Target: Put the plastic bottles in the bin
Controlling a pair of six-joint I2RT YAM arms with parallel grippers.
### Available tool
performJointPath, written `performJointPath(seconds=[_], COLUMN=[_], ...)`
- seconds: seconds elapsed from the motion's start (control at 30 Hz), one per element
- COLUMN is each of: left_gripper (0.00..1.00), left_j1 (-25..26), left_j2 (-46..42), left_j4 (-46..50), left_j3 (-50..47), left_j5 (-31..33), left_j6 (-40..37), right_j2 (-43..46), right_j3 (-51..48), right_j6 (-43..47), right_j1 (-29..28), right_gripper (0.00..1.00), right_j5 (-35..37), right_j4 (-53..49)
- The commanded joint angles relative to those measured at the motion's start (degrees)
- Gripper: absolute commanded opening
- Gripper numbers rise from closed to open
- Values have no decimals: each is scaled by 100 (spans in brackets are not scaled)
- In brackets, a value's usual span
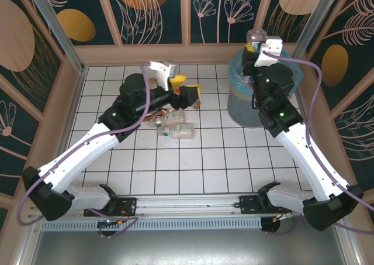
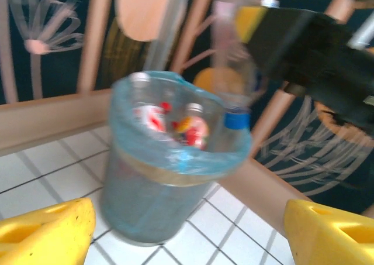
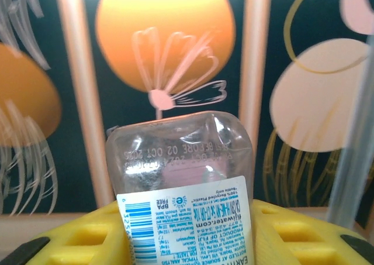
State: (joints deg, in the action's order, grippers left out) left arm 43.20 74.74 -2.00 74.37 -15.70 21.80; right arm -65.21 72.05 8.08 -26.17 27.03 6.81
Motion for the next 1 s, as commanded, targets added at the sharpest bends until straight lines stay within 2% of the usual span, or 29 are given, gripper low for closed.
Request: performJointPath(seconds=[0.0,0.17,0.27,0.43,0.57,0.73,0.87,0.97], left_gripper=[84,85,86,88,88,89,89,89], left_j1=[192,249,244,248,243,244,248,242], left_j2=[287,530,565,516,559,555,547,538], left_j4=[-432,-561,-508,-421,-354,-326,-268,-257], left_j3=[355,217,47,-275,-335,-362,-362,-364], left_j5=[-604,-550,-457,-141,-81,-33,67,90], left_j6=[-208,-170,-166,-257,-264,-259,-290,-297], right_j2=[-47,-97,-183,-115,-81,-59,79,132], right_j3=[-258,-1028,-1210,-1419,-1423,-1317,-1270,-1112], right_j6=[-317,-673,-1082,-1412,-1816,-1959,-2166,-2287], right_j1=[288,915,1257,1375,1562,1627,1691,1694], right_gripper=[41,43,45,58,61,66,79,82], right_j5=[508,366,-85,-851,-1599,-1463,-1413,-1459], right_j4=[669,1169,997,650,250,-304,-445,-582])
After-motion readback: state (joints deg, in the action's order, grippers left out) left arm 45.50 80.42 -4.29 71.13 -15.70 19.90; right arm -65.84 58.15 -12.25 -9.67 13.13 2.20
